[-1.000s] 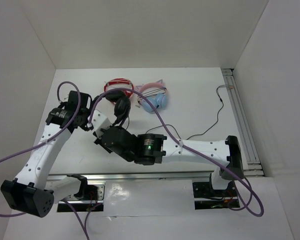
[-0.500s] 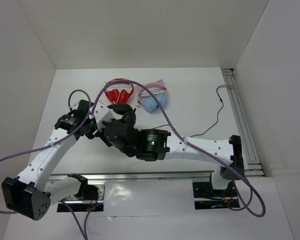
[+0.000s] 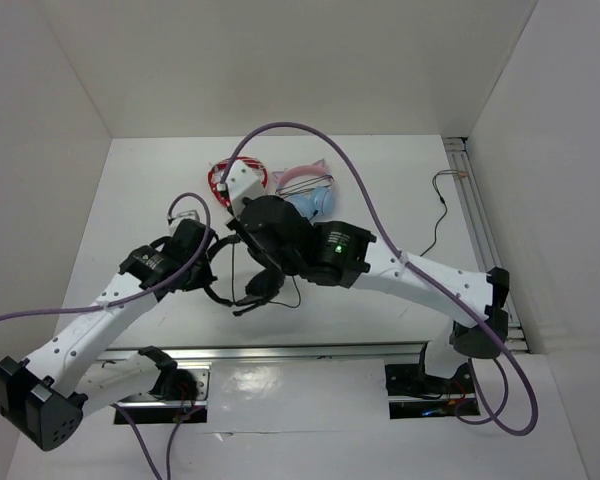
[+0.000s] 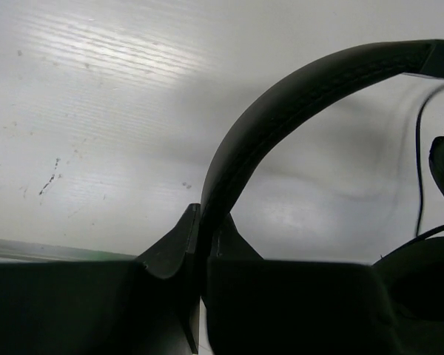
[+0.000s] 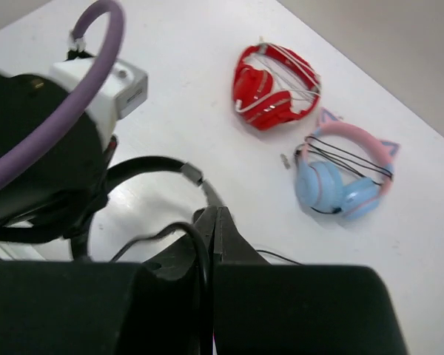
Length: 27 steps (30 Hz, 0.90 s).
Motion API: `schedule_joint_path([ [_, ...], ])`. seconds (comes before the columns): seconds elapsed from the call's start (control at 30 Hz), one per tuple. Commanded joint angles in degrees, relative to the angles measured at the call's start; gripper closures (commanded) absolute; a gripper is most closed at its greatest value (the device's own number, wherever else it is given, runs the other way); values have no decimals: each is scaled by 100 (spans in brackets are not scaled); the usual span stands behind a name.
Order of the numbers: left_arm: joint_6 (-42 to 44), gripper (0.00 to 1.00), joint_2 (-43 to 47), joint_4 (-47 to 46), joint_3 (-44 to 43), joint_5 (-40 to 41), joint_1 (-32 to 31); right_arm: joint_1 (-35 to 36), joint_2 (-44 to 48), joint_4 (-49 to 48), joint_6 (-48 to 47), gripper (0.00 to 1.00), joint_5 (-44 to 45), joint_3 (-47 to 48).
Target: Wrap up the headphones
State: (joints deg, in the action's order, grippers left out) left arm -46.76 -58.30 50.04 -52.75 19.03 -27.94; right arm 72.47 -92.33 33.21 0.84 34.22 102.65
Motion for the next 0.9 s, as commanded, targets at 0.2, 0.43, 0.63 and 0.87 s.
schedule_joint_path([
  [0.2, 1195, 100, -365, 198, -762, -312, -1028, -698, 734, 608, -479, 100, 551, -184],
  [0.43, 1355, 100, 2, 707, -965, 65, -1213, -1672, 787, 424, -743, 100, 324, -465],
  [0.63, 1793, 100, 319, 823, -1378, -635, -1213, -2298, 734, -129, -804, 100, -1254, -702],
  [0.87, 2251, 100, 583, 885, -2106, -1753, -1213, -2474, 753, -1114, -796, 100, -2814, -1607],
])
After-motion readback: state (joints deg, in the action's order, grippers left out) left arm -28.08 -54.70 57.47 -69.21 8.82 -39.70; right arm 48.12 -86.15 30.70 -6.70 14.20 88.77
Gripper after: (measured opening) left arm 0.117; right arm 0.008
